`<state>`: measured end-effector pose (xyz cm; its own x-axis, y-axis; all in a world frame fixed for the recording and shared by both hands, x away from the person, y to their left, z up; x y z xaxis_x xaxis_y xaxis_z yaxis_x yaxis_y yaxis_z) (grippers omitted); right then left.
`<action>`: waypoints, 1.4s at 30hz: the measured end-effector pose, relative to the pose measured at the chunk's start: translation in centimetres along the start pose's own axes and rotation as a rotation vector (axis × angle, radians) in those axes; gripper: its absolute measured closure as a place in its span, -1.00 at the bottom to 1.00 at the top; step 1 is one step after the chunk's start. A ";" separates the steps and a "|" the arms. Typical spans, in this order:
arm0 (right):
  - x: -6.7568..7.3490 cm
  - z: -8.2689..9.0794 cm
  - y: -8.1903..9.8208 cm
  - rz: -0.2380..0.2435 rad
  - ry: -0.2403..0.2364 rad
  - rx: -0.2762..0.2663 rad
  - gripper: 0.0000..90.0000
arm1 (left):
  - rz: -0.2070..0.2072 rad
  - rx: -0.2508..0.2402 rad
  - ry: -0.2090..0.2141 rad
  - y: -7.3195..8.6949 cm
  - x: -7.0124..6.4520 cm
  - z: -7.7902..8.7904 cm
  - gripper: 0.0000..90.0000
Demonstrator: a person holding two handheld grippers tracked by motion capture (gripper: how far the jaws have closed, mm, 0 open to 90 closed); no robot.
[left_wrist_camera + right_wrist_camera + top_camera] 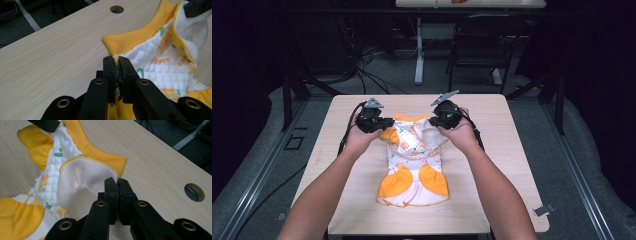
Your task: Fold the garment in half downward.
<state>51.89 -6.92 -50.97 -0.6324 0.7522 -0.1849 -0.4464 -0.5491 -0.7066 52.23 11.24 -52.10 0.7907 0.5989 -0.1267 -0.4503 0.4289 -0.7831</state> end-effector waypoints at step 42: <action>2.7 2.3 2.0 0.096 -0.043 -0.023 0.94 | -0.069 0.021 0.043 1.6 -2.7 1.4 0.89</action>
<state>47.81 -6.82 -51.32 -0.6987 0.6796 -0.2233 -0.3677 -0.6090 -0.7027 48.78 11.21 -52.19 0.8372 0.5379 -0.0993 -0.4025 0.4828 -0.7778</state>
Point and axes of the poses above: each handheld gripper's, and its own axes: z roughly backward along the jaws, y roughly out of its underside, x roughly to its left, the point moved 9 cm from there along -z, roughly forward along the jaws, and after that the axes turned 10 degrees about y, right-handed, at the moved point
